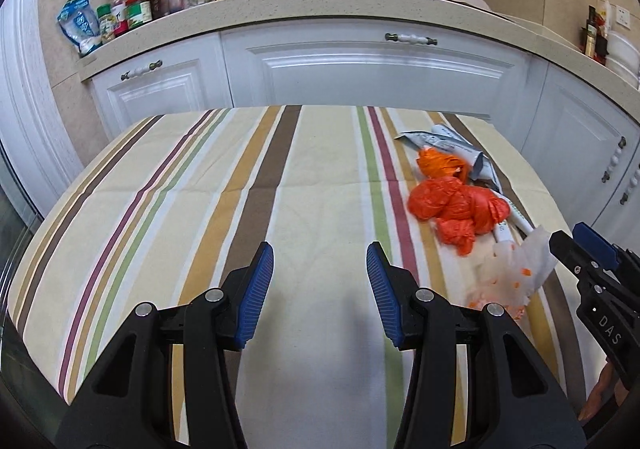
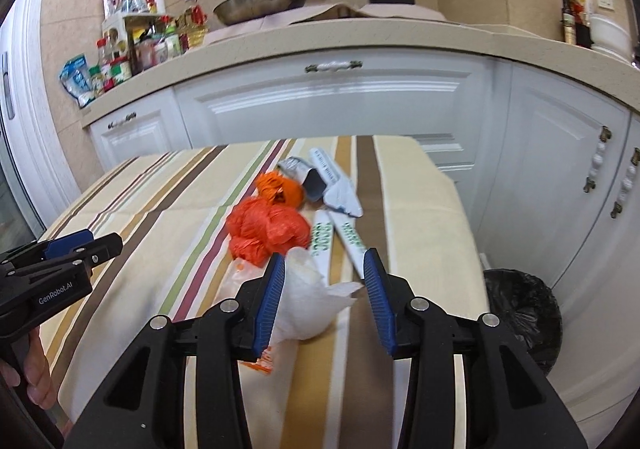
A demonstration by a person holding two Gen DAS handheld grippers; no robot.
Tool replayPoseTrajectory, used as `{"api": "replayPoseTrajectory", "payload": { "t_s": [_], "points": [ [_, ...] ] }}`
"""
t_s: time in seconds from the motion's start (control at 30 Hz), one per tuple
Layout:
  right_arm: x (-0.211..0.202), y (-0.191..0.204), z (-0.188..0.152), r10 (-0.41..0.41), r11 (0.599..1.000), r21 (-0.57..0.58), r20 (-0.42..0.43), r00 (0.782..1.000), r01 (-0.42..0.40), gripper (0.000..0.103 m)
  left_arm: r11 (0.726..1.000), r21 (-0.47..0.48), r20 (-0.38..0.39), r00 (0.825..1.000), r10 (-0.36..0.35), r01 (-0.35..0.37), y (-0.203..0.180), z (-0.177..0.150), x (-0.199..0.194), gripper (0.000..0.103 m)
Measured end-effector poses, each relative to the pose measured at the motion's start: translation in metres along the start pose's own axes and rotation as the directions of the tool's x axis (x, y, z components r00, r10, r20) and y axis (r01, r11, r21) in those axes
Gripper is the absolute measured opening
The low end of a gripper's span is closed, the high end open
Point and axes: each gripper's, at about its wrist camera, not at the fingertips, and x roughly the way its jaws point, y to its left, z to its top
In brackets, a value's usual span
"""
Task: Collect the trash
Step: 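Grasp the clear bag with the right gripper while the left gripper grasps the printed bag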
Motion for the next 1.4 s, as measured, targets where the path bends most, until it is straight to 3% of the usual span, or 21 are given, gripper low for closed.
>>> {"api": "replayPoseTrajectory", "payload": {
  "t_s": [0.17,0.27,0.4,0.47,0.6,0.8,1.07,1.23,1.3,1.4],
  "points": [
    [0.010,0.006,0.001,0.007,1.000,-0.005,-0.042,0.999,-0.007,0.039,1.000,-0.014,-0.012,1.000,-0.010,0.010,0.006,-0.001,0.005,0.047],
    [0.012,0.006,-0.001,0.016,1.000,-0.009,-0.066,0.998,-0.017,0.022,1.000,-0.012,-0.017,1.000,-0.022,0.021,0.003,-0.002,0.007,0.047],
    [0.012,0.006,-0.003,0.030,0.999,-0.014,-0.076,0.997,-0.032,0.010,0.999,0.001,-0.020,0.999,-0.038,0.038,-0.005,-0.003,0.008,0.047],
    [0.009,0.006,-0.003,0.027,0.999,-0.021,-0.066,0.997,-0.028,0.008,0.998,0.008,-0.024,0.998,-0.056,0.056,-0.012,-0.003,0.008,0.048],
    [-0.002,0.001,-0.002,0.012,1.000,-0.024,-0.032,0.999,-0.013,0.007,0.994,0.031,-0.012,0.995,-0.101,0.102,-0.031,-0.006,0.002,0.060],
    [-0.020,-0.019,-0.003,-0.026,1.000,0.000,0.011,1.000,0.026,0.007,0.984,0.086,-0.010,0.987,-0.158,0.158,-0.065,-0.010,-0.002,0.065],
    [-0.037,-0.054,-0.013,-0.063,0.996,0.060,0.036,0.997,0.061,0.007,0.974,0.145,-0.004,0.984,-0.177,0.175,-0.106,-0.017,-0.001,0.077],
    [-0.044,-0.069,-0.017,-0.077,0.993,0.088,0.051,0.996,0.073,0.007,0.976,0.161,-0.017,0.989,-0.145,0.146,-0.120,-0.022,0.011,0.076],
    [-0.047,-0.074,-0.019,-0.080,0.992,0.098,0.056,0.995,0.075,0.007,0.978,0.161,-0.016,0.991,-0.130,0.131,-0.122,-0.024,0.013,0.061],
    [-0.048,-0.079,-0.020,-0.083,0.991,0.106,0.062,0.995,0.076,0.007,0.978,0.174,-0.024,0.993,-0.115,0.118,-0.125,-0.027,0.016,0.051]
  ]
}}
